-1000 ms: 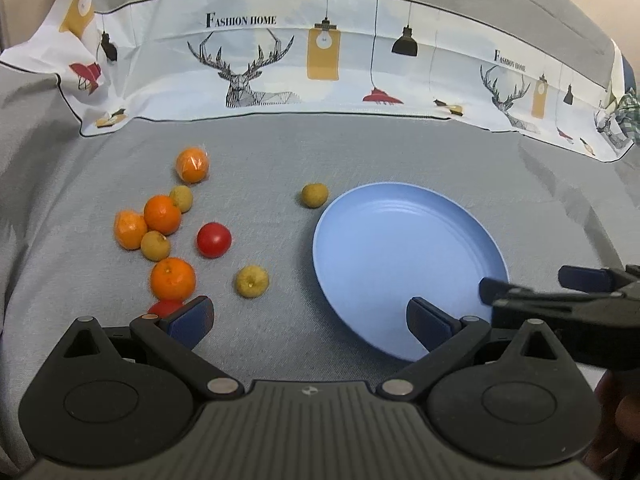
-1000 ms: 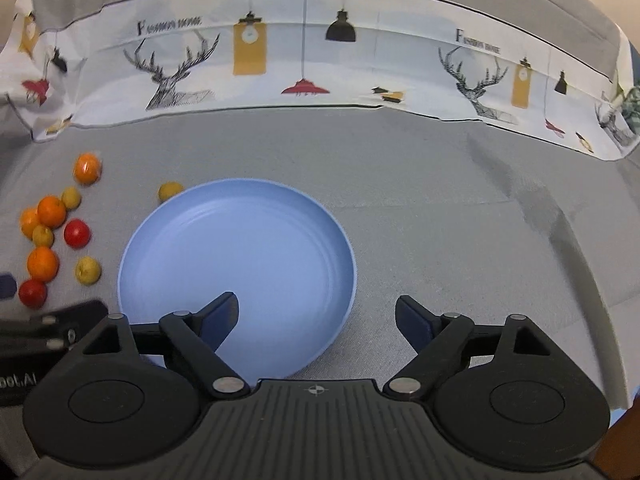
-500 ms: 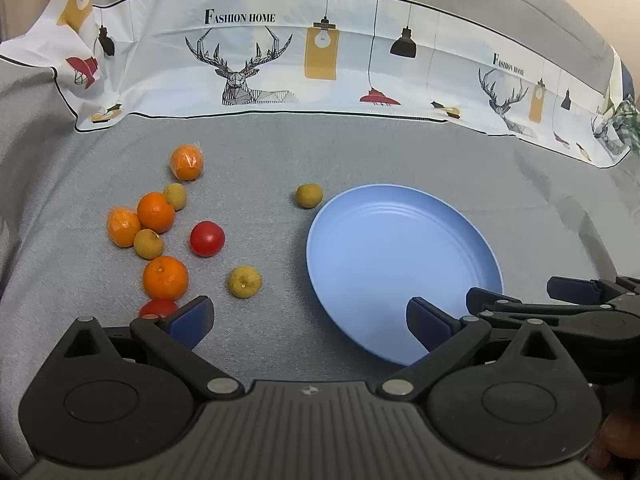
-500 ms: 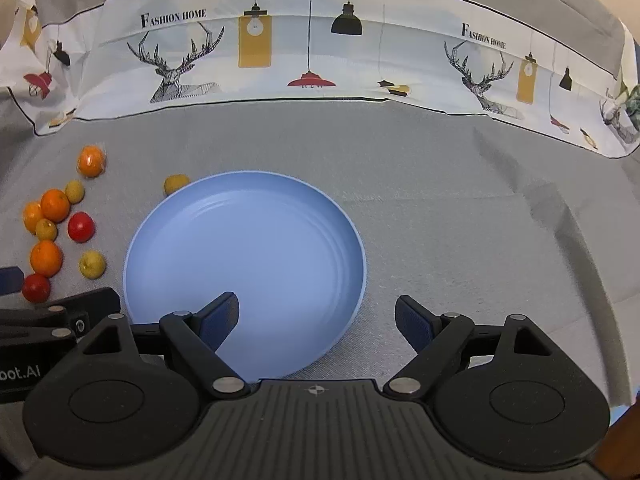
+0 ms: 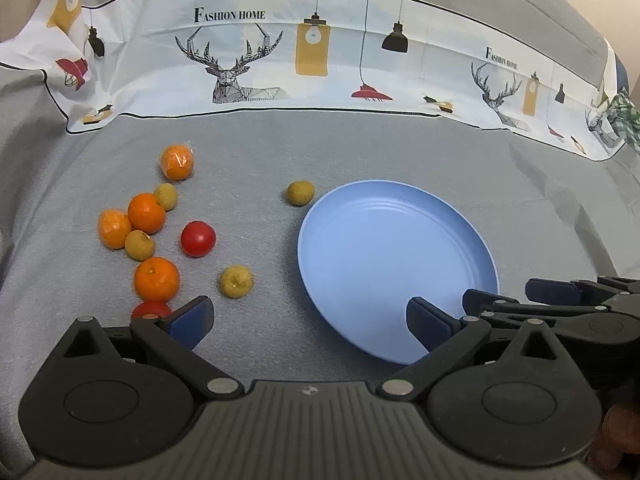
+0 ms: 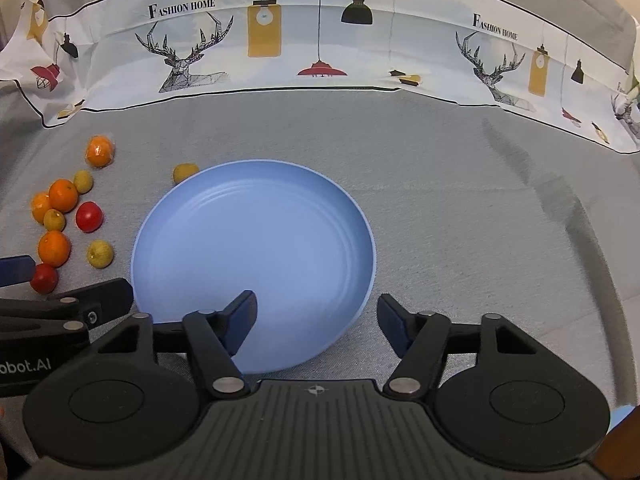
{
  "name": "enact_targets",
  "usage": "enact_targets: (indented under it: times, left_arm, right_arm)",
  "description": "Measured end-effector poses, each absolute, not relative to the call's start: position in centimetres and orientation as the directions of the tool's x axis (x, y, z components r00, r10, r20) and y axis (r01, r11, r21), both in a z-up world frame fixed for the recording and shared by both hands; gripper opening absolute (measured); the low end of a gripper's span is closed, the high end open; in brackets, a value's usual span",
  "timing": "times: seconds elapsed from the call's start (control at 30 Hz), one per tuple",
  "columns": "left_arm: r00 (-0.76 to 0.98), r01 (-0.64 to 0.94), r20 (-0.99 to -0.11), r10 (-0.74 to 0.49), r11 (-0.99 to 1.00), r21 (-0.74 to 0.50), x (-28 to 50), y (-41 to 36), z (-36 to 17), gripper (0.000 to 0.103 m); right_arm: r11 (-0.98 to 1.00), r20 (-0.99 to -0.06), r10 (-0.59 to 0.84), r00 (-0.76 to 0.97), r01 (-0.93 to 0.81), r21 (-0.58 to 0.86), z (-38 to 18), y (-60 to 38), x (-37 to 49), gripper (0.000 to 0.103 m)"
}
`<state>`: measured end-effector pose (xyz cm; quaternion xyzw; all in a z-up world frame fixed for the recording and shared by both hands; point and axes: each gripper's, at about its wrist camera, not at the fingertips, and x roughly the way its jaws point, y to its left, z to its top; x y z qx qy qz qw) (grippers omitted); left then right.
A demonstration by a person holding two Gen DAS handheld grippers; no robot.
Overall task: Organize fruits
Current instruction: 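Move both tools over the table toward the fruit pile beside the blue plate, then lower the left tool to an orange while the right tool approaches a yellow fruit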
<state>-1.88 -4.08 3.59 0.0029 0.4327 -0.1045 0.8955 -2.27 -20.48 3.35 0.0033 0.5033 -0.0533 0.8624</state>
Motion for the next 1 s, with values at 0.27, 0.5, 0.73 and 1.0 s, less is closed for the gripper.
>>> enact_targets:
  times: [0.27,0.5,0.73,1.0]
  left_arm:
    - [0.604,0.223,-0.769,-0.209,0.971,-0.089,-2.17,-4.28,3.71,0.102]
    - [0.605,0.237,-0.766,-0.216,0.968,-0.086,-2.28,-4.52,3.73,0.102]
    - [0.607,0.243,-0.762,-0.225,0.966,-0.092,-2.34,-4.48,3.87,0.096]
    - [0.609,0.282,-0.755,-0.243,0.956,-0.081,-2.75,-4.57,4.10,0.066]
  right_arm:
    - [0.996,-0.865,-0.078,0.496,0.078,-0.044,3.48,-20.41,-2.41,0.040]
    - [0.996,-0.864,-0.073,0.497,0.085,-0.035,3.55,-20.87,-2.50,0.036]
    - [0.997,-0.867,-0.050,0.496,0.075,-0.015,3.57,-21.03,-2.49,0.037]
    - [0.998,-0.863,-0.032,0.504,0.065,0.001,3.78,-20.73,-2.46,0.042]
